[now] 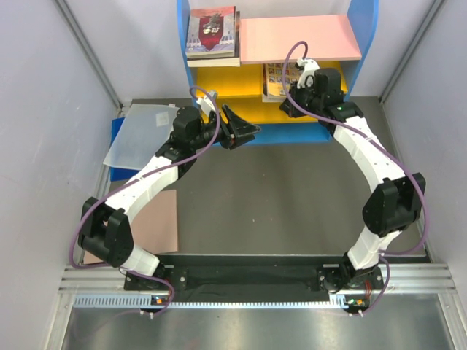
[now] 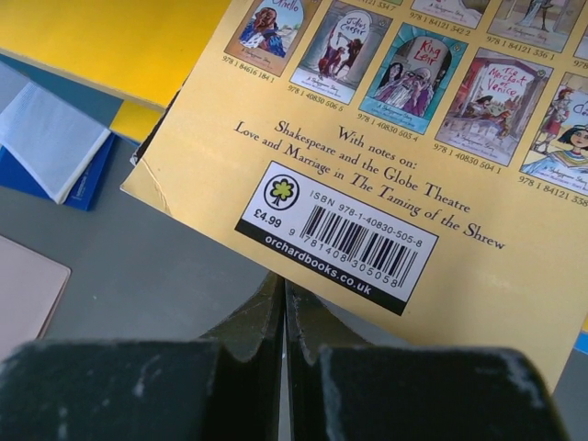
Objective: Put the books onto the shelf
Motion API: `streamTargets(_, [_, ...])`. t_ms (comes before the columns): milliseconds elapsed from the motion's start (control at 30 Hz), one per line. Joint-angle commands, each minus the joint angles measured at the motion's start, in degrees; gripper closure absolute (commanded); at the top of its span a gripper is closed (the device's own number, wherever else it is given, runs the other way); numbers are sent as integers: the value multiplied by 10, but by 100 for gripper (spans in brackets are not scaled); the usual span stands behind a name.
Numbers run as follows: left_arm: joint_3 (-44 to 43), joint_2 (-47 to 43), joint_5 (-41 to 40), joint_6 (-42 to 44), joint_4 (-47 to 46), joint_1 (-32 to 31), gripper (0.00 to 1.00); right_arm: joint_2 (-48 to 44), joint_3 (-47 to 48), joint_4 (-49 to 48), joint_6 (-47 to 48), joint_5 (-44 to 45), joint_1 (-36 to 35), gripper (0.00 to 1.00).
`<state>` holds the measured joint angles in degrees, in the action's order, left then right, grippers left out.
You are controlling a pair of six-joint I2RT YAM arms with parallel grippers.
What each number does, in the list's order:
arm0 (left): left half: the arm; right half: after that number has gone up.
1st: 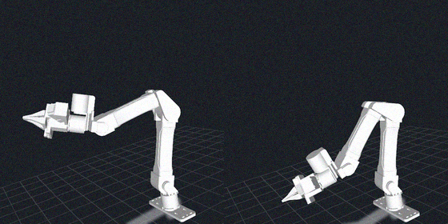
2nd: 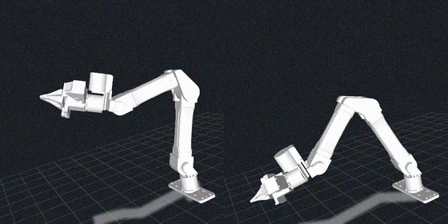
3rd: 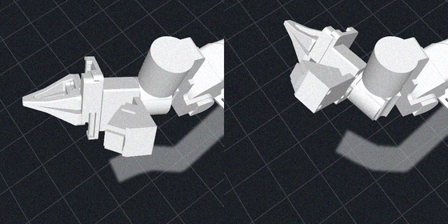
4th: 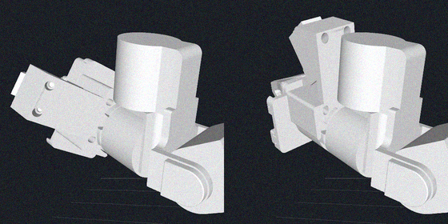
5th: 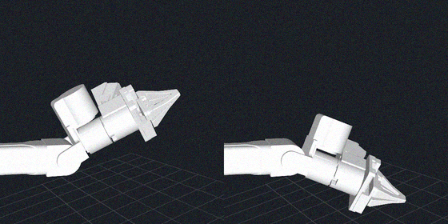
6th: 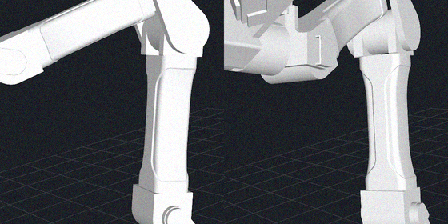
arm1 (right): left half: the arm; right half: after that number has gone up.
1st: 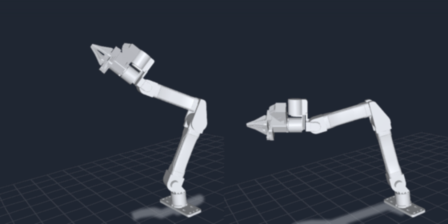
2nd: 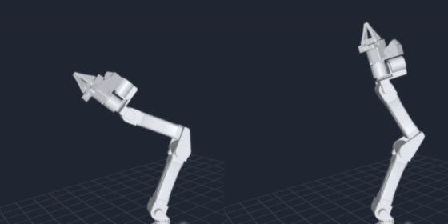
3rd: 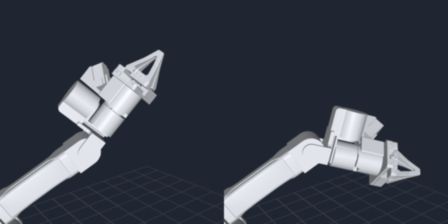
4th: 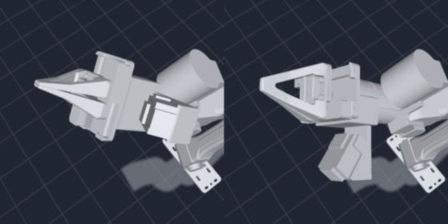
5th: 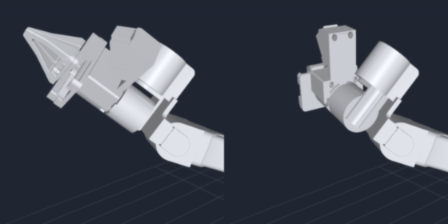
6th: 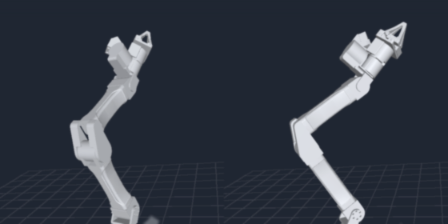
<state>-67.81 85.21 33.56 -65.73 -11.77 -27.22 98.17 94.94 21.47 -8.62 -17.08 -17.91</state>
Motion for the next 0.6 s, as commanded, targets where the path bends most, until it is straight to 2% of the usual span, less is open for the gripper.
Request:
streamTargets(0, [-3, -27, -1, 22, 3, 3, 38, 2, 27, -25, -3, -3, -9, 100])
streamTargets(167, [11, -43, -9, 68, 35, 4, 27, -19, -8, -28, 2, 0, -10, 100])
streamTargets(300, [26, -50, -22, 133, 114, 4, 21, -56, -56, -31, 3, 8, -10, 100])
streamTargets(333, [29, -51, -28, 162, 133, 5, 8, -63, -69, -33, 3, 10, -10, 100])
streamTargets(367, [33, -54, -42, 177, 153, 4, 2, -70, -93, -34, 3, 12, -10, 100])
streamTargets(467, [47, -63, -61, 239, 200, 4, 1, -97, -150, -35, 4, 30, -10, 99])
streamTargets(567, [64, -72, -96, 289, 240, 5, 1, -119, -211, -40, 4, 51, -11, 91])
